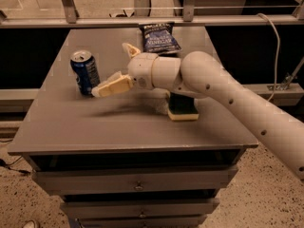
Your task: Place pepsi can upright
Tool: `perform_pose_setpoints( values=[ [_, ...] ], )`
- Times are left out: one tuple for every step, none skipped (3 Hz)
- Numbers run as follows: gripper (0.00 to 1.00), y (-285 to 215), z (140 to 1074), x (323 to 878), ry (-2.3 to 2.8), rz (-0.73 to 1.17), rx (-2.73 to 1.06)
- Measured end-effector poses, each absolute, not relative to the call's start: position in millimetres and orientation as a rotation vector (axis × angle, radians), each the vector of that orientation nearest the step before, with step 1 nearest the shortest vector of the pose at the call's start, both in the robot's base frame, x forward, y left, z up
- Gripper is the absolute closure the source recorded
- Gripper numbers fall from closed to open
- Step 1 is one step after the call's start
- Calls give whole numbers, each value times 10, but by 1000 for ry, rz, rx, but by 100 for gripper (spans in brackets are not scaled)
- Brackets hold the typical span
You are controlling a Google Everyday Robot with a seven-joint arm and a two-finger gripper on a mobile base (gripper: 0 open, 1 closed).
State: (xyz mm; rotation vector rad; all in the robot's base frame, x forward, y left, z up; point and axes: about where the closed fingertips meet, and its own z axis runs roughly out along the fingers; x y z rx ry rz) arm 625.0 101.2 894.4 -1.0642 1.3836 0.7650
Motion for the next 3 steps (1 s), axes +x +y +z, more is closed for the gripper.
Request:
perform_pose_setpoints(
  values=[
    [0, 1013, 8944, 6250, 1383, 765, -1064],
    [0, 959, 8986, 6225, 1383, 716, -1141],
    [0, 630, 9171, 6290, 1383, 596, -1221]
  ],
)
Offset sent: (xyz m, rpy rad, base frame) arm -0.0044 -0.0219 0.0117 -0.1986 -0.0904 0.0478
